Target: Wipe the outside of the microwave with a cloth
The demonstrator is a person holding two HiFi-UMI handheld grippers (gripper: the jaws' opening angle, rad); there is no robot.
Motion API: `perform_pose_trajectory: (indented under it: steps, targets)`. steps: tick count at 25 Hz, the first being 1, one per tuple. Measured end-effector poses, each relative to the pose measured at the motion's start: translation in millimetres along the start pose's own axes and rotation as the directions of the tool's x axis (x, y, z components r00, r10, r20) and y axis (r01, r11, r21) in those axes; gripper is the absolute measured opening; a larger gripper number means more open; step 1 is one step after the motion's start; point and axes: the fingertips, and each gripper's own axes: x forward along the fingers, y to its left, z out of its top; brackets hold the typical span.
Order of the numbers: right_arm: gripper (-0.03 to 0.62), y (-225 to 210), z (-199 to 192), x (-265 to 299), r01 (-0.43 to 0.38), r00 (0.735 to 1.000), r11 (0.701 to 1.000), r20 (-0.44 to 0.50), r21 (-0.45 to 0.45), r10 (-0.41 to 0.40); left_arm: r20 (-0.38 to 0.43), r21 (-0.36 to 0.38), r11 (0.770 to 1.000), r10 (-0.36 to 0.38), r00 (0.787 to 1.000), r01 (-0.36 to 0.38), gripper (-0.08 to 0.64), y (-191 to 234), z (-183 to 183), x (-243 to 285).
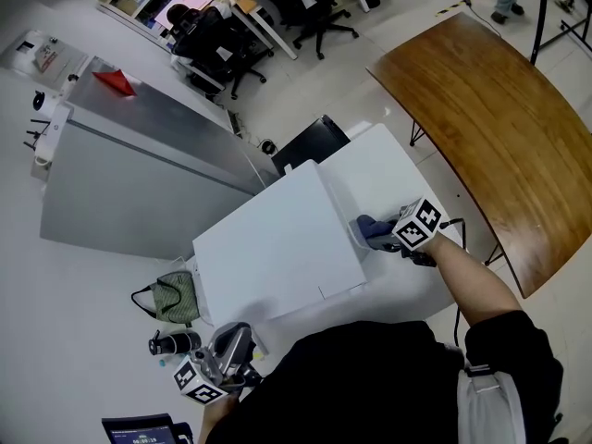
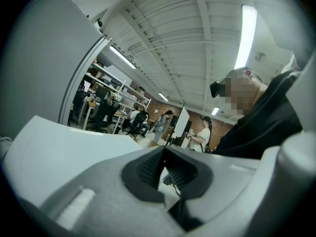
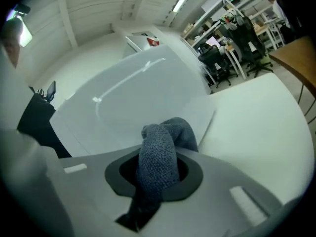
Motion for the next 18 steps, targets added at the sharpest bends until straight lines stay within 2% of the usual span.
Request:
perform_pose_trajectory:
  steps: [3,6,7,9,11,13,14,16,18]
  targets:
    - [0.052,-29,-25,15,0.075,0.991,0.997,-0.114,-0.008,-0.075,0.002,0.001,1.000,0.001,1.000,-0.001,0.003,1,0,0]
    - [0.052,-52,-58,28,0.156,0.952,0.987,-0.259,-0.043,-0.162,0.001,0.004,1.000,-0.008,1.000,0.008,0.003,-3,-1,1]
    - [0.051,-56,-66,31,0.166,0.943,0.985,-0.286,-0.047,-0.172,0.001,0.005,1.000,-0.012,1.000,0.012,0.003,-4,0,2]
    - [0.052,-53,-70,28,0.156,0.946,0.987,-0.284,-0.033,-0.158,0.002,0.005,1.000,-0.017,1.000,0.017,0.003,-5,0,4]
    - [0.052,-36,-53,12,0.135,0.967,0.990,-0.213,-0.030,-0.138,0.003,0.004,1.000,-0.023,1.000,0.023,0.003,-6,0,5]
    - [0.052,2,-12,-17,0.092,0.993,0.994,-0.063,-0.057,-0.096,0.004,0.003,1.000,-0.028,1.000,0.028,0.003,-6,0,7]
    - [0.052,29,12,-32,0.057,0.998,0.995,0.025,-0.080,-0.055,0.004,0.002,1.000,-0.031,1.000,0.031,0.003,-5,0,8]
    - [0.052,82,52,-57,-0.017,0.985,0.989,0.165,-0.144,0.041,-0.002,-0.003,0.999,-0.042,0.999,0.042,0.003,-4,-2,12]
    - [0.052,119,69,-63,-0.059,0.970,0.976,0.218,-0.209,0.105,-0.008,-0.007,0.999,-0.054,0.999,0.054,0.003,-4,-4,16]
